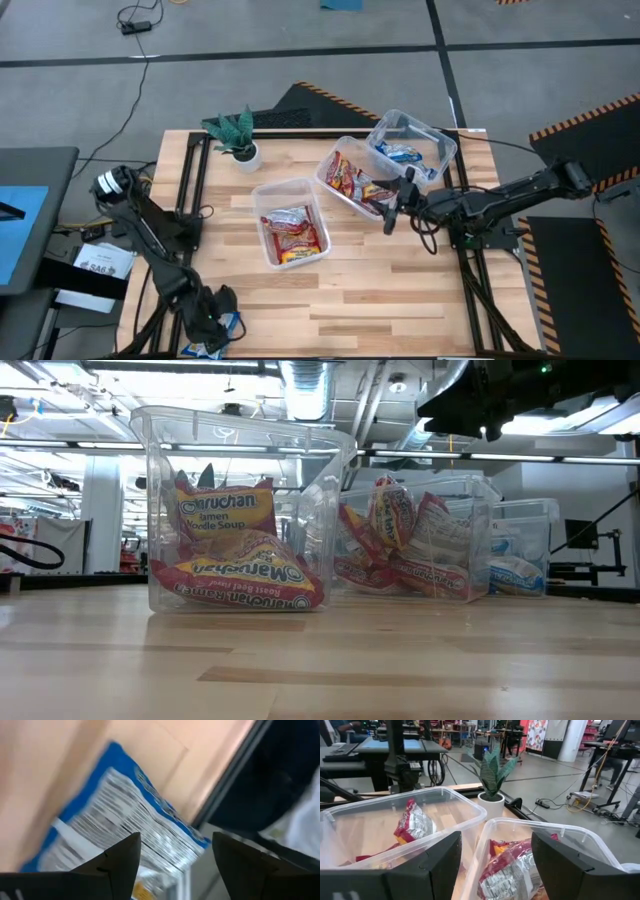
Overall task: Sort Maruchan noodles
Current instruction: Put the blue noodle pack into the top bin
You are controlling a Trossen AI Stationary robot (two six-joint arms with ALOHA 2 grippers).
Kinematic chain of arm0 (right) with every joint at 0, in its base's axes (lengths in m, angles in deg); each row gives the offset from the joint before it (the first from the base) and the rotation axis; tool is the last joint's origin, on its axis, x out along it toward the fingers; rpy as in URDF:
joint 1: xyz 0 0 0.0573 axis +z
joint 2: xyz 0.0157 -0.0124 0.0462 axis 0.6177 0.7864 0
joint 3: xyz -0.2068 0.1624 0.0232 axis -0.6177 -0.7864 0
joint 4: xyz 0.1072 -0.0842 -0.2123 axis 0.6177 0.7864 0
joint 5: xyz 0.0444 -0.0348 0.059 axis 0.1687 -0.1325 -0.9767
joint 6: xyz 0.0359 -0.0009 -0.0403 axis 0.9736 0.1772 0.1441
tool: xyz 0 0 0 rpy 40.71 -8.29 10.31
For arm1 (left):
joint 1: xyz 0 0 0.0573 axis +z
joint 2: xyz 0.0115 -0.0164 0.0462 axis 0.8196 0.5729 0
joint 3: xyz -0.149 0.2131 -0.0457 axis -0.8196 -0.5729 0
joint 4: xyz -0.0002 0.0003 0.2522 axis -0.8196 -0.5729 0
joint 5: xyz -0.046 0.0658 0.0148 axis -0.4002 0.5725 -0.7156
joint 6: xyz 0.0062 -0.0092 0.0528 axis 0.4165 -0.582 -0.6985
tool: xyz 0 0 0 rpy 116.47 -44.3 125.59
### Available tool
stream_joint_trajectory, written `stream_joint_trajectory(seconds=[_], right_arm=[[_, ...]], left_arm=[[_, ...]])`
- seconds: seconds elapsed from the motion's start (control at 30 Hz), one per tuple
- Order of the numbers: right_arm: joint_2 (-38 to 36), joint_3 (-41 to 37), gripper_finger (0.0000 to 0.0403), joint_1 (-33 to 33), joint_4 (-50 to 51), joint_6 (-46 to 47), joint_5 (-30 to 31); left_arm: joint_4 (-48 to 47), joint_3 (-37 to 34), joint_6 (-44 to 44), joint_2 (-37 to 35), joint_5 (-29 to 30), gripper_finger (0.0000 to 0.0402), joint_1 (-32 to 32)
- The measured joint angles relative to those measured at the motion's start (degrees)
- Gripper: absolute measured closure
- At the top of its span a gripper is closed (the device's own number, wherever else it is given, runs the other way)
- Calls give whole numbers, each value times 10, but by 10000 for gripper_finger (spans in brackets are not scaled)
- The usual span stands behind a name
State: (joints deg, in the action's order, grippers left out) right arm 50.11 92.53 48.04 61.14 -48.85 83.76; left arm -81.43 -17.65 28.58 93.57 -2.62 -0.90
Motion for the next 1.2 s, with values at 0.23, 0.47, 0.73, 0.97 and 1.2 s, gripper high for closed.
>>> stream_joint_trajectory(seconds=[0.23, 0.47, 0.73, 0.97, 1.2], right_arm=[[0, 0, 140, -23, 0, -1, 0], [0, 0, 140, -39, 2, 0, 0], [0, 0, 140, -39, 11, 0, 0], [0, 0, 140, -39, 11, 0, 0], [0, 0, 140, -39, 11, 0, 0]], left_arm=[[-134, 47, -12, 3, 29, 169, -4], [-122, 59, -5, 10, 26, 169, -4], [-166, 58, 10, 62, 5, 168, -18], [-140, 57, 2, 88, 20, 168, -27], [-151, 46, 4, 90, 31, 186, -26]])
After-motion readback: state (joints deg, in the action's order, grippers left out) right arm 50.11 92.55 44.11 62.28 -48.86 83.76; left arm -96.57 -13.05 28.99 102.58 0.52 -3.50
